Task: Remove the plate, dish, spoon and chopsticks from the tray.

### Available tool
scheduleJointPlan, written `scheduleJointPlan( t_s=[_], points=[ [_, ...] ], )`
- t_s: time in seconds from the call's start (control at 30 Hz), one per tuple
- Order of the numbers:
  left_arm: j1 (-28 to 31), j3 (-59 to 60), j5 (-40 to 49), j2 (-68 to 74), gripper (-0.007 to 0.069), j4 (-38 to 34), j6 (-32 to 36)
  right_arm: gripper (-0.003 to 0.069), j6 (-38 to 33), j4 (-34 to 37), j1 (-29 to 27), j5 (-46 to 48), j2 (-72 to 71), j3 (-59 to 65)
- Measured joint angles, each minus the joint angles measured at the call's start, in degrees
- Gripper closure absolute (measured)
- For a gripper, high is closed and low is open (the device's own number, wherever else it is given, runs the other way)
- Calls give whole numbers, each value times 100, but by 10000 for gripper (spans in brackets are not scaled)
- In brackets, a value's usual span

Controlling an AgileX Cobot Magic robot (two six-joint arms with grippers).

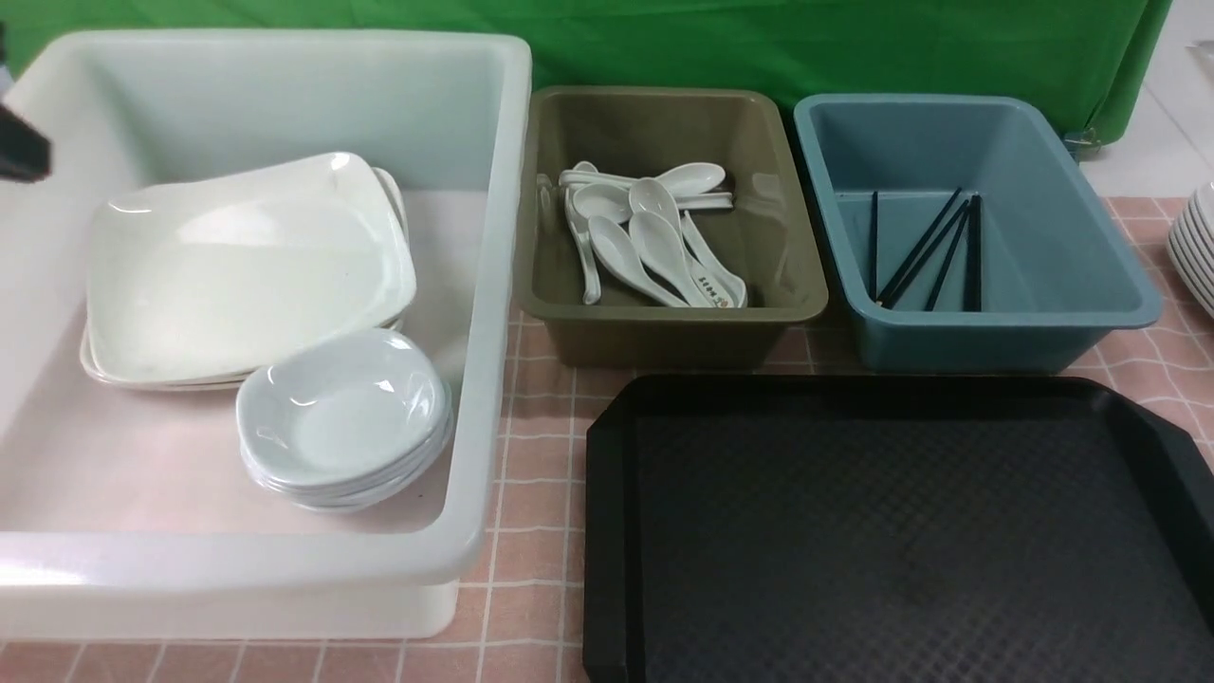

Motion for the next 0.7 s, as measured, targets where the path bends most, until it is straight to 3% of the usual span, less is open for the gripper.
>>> scheduleJointPlan(
  t_s=[0.03,0.1,0.13,0.2,0.23,0.33,0.47,0.6,0.7],
  points=[
    [-46,0,4,0,631,0,-7,624,-5,-6,0,0,20,-13],
    [-799,196,38,-197,631,-13,-124,623,-24,-43,0,0,226,-31],
    [-799,208,40,-205,633,-13,-124,622,-24,-48,0,0,237,-31],
    [-1640,356,49,-280,633,132,-211,622,-6,-25,0,0,335,20],
    [-1701,368,49,-290,633,148,-225,622,-6,-21,0,0,341,20],
    [-2789,612,49,-412,633,519,-324,622,-7,47,0,-4,381,168],
    [-3786,878,74,-615,630,926,-410,620,-21,47,0,-4,200,178],
    [-4285,1036,93,-721,629,1057,-430,619,-55,-4,0,-119,-659,249],
    [-4437,1044,10,-727,629,1022,-430,616,-143,0,0,-1005,-1600,639]
  ],
)
